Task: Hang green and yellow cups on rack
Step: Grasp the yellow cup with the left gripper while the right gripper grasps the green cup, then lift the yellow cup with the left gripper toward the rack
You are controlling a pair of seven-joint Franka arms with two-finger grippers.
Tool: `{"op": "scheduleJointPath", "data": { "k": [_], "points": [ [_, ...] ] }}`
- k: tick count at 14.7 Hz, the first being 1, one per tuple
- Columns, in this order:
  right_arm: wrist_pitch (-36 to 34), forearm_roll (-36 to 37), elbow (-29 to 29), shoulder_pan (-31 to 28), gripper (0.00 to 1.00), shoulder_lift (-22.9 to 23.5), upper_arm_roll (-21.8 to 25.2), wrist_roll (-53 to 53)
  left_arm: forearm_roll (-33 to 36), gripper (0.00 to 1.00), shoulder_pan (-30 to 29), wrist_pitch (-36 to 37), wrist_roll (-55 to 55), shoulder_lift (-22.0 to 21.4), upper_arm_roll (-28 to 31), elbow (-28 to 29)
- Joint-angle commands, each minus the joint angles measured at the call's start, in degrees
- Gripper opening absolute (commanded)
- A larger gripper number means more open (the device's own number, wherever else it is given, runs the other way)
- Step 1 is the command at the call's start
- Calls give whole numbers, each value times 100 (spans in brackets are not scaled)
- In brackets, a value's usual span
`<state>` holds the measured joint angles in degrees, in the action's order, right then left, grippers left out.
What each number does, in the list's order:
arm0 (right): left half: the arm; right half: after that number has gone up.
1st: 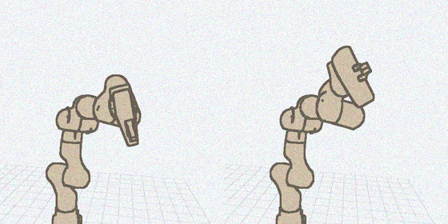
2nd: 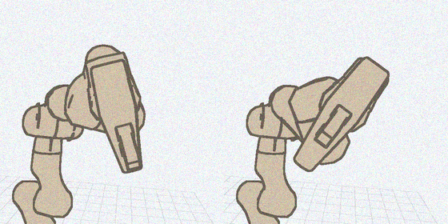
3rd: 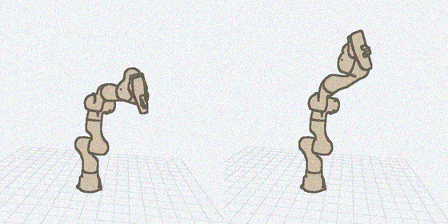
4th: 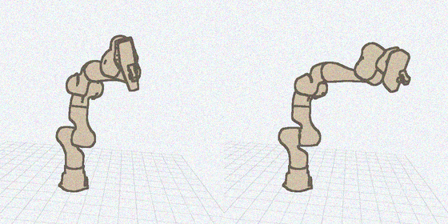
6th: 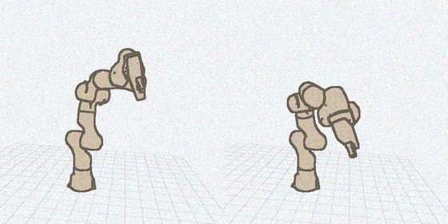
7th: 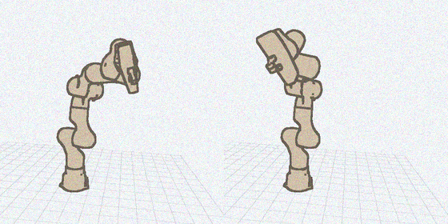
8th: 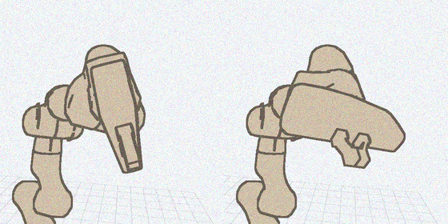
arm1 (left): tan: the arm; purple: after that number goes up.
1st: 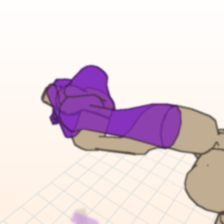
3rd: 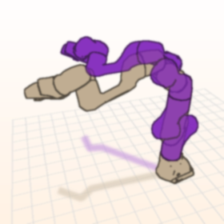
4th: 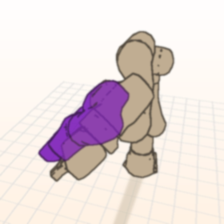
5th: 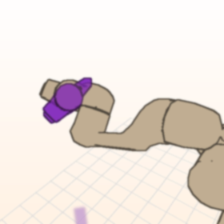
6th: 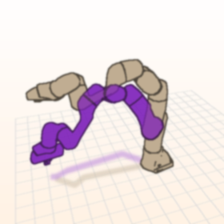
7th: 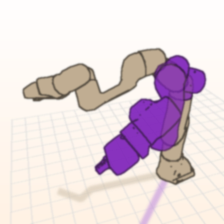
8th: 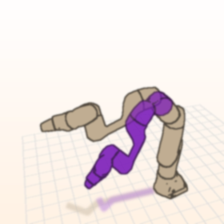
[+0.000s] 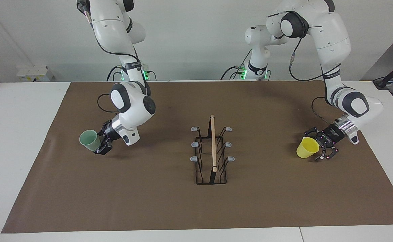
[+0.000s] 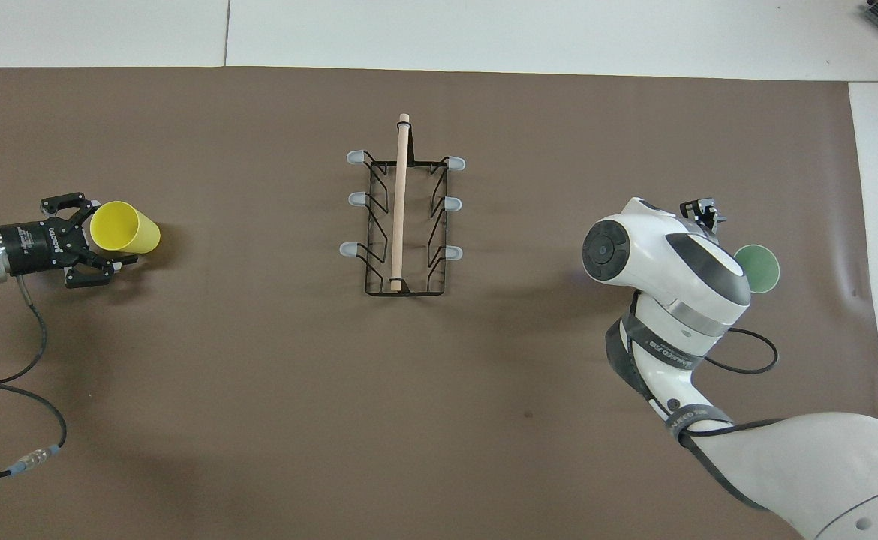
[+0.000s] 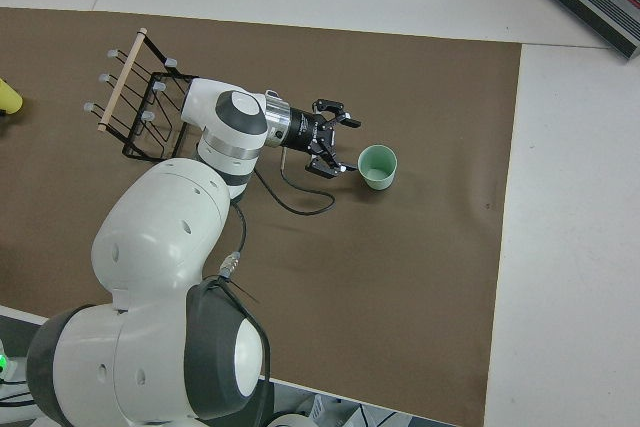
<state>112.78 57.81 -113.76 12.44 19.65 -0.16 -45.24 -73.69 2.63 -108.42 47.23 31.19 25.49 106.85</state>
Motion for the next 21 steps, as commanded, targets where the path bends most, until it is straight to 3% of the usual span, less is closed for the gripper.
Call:
{"op": "scheduleJointPath", "data": {
  "k": [1,7,8,9,10,14,21],
  "points": [
    [-10,21,82,74,100,258,-28,445,-233,100,168,-258,-153,-237,44,363],
    [191,-42,-392,162,100,276,-19,885,-392,100,247,-258,-722,-333,52,459],
    [209,37,-454,154,100,276,-19,885,-392,95,256,-258,-1090,-438,52,582],
    [227,133,-481,154,100,285,-19,894,-392,77,256,-276,-1354,-500,52,705],
    [253,265,-551,154,100,294,-19,920,-392,37,256,-250,-1609,-526,52,732],
    [385,1003,-744,84,100,276,-19,973,-392,0,282,-302,-1717,-571,52,697],
    [420,1734,-859,-84,100,258,-10,965,-296,0,335,-610,-1130,-738,17,-14]
  ]
}}
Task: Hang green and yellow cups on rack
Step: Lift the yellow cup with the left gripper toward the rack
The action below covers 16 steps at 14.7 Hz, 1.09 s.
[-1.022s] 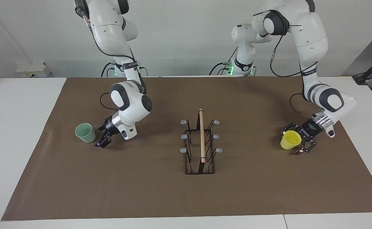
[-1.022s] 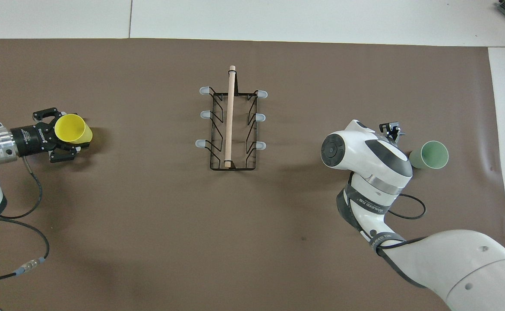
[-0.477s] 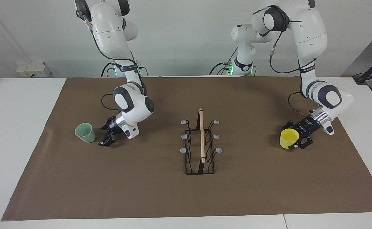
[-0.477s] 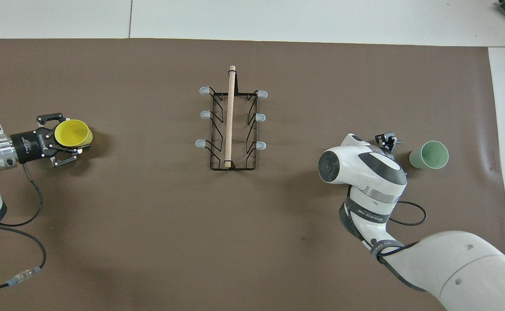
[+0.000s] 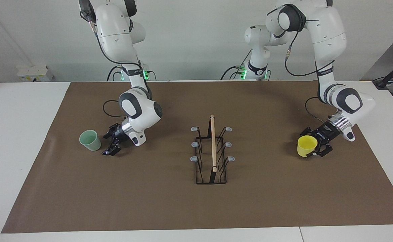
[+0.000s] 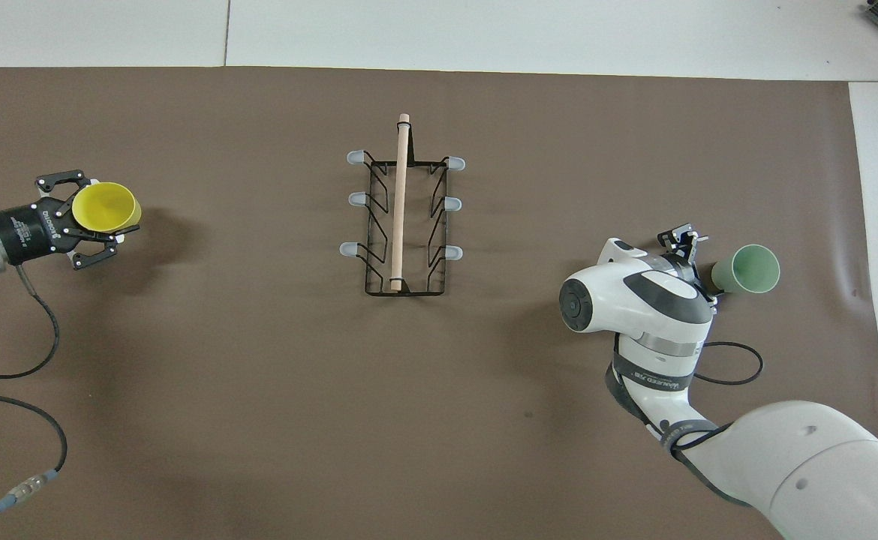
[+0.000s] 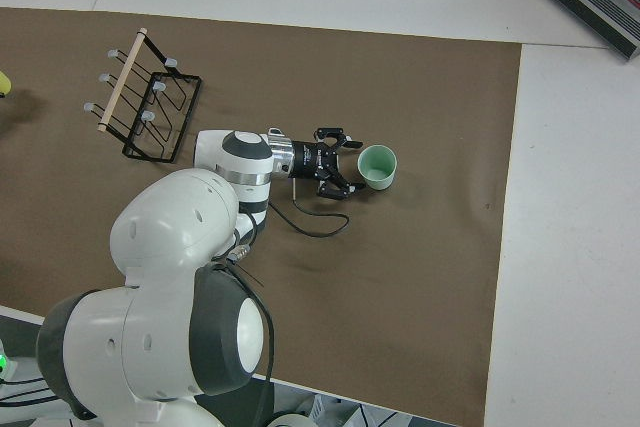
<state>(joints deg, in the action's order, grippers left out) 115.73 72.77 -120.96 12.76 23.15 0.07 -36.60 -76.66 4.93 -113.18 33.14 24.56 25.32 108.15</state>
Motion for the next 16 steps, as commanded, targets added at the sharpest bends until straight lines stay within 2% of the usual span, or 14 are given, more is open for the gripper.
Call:
{"op": "scheduleJointPath", "data": {
  "k": [1,6,10,16],
  "points": [
    [116,237,-147,-151,100,-92,-33,100,46,0,131,-134,306,-83,43,-232],
    [204,431,-306,-327,100,-118,-33,109,1029,0,263,-169,315,-531,0,-453],
    [213,518,-402,-335,100,-153,-25,118,2127,0,263,-582,526,-1031,-561,-523],
    [370,984,-429,-643,100,-144,-25,118,3507,0,210,-538,685,-1691,-1361,-514]
  ]
}}
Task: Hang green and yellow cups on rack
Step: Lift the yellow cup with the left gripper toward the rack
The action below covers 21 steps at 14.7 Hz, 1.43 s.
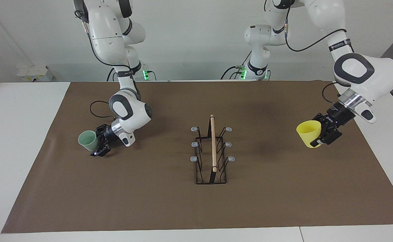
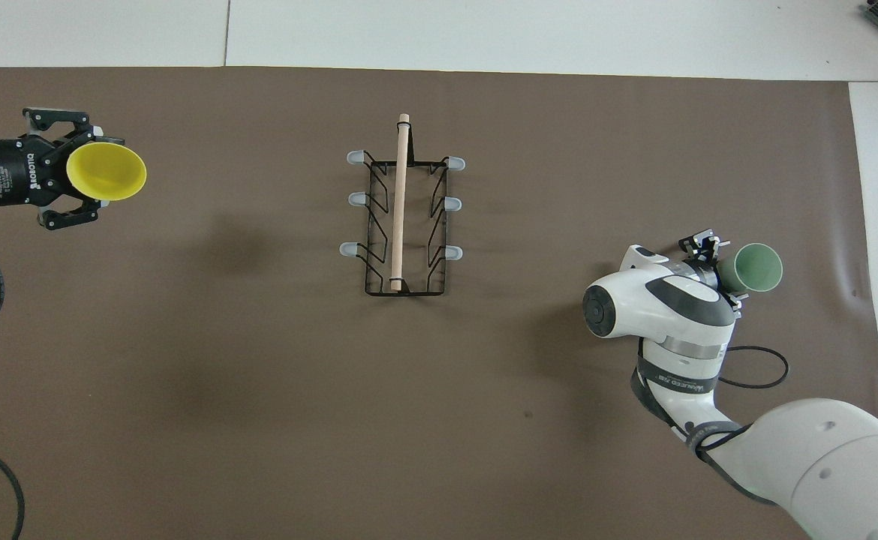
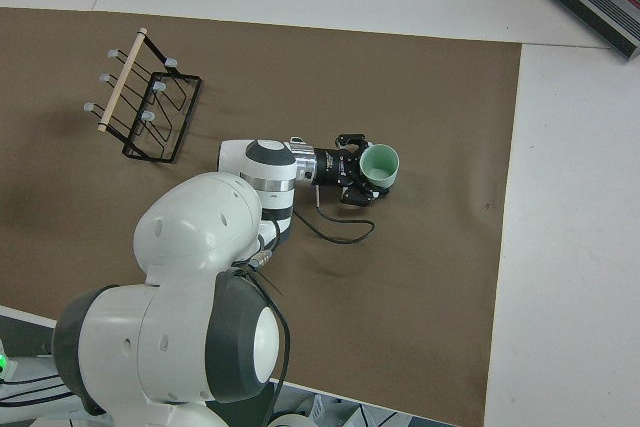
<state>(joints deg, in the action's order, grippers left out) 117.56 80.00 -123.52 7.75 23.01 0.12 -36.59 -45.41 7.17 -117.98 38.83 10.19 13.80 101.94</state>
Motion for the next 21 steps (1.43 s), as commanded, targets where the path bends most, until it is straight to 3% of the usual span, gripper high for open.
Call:
{"op": "scheduleJointPath", "data": {
  "k": [1,7,9,10,12,13,21],
  "points": [
    [197,270,-173,-151,100,-121,-30,117,705,0,-14,-67,125,-350,-411,106],
    [206,349,-225,-221,100,-130,-39,108,2604,0,-49,-303,449,-676,-1782,150],
    [250,428,-260,-221,53,-130,-39,99,3097,0,-58,-479,520,-685,-2125,177],
    [250,428,-252,-221,35,-130,-39,99,3247,0,-49,-610,521,-685,-2257,229],
    [276,428,-252,-221,6,-130,-39,99,3581,0,-49,-1276,529,-694,-2512,465],
    [294,428,-252,-221,0,-130,-39,99,3687,0,-49,-1645,521,-720,-2609,615],
    [285,393,-155,-195,0,-104,-47,-15,5225,0,22,-3958,521,-914,-3102,1819]
  ]
}}
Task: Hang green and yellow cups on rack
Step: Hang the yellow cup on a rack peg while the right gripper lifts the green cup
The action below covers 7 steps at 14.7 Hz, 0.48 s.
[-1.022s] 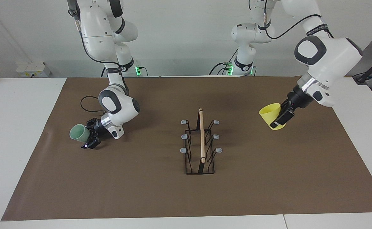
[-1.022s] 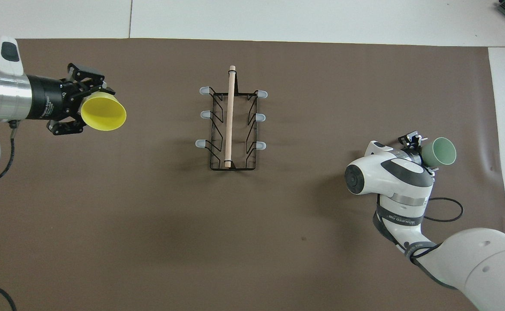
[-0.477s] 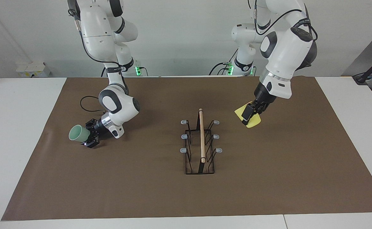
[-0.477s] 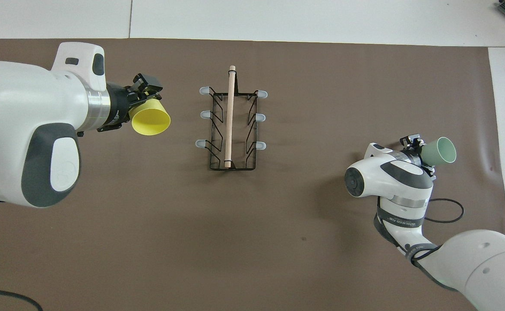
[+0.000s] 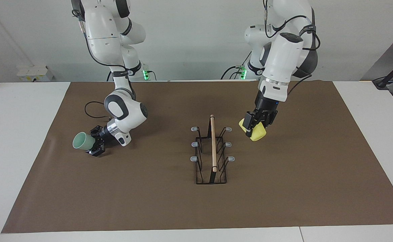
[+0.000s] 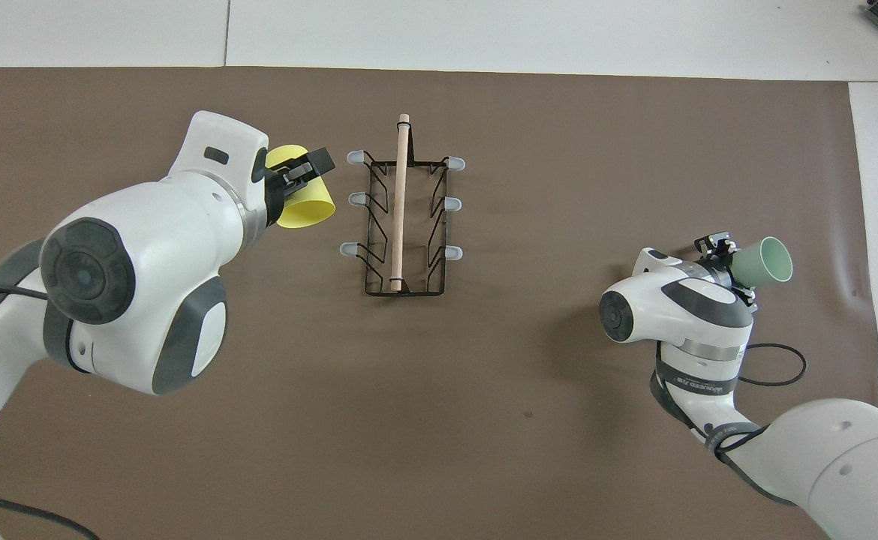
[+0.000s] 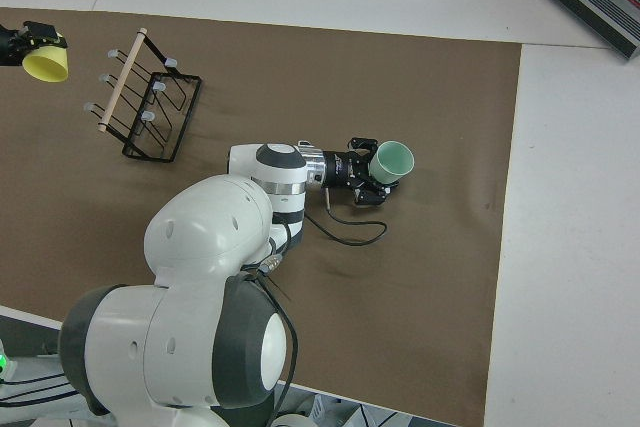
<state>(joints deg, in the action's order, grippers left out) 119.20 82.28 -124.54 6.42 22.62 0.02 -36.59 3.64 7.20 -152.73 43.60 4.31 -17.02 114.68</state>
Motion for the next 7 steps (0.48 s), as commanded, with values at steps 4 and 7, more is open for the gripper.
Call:
{"op": "scheduleJointPath", "data": {
  "k": [4,7],
  "points": [
    [165,-157,69,-105,0,-109,-55,-207,655,0,27,-1757,43,-352,-47,1037],
    [664,-1053,219,-315,0,-345,-55,-918,752,0,19,-2496,43,-370,-47,1345]
  ]
}}
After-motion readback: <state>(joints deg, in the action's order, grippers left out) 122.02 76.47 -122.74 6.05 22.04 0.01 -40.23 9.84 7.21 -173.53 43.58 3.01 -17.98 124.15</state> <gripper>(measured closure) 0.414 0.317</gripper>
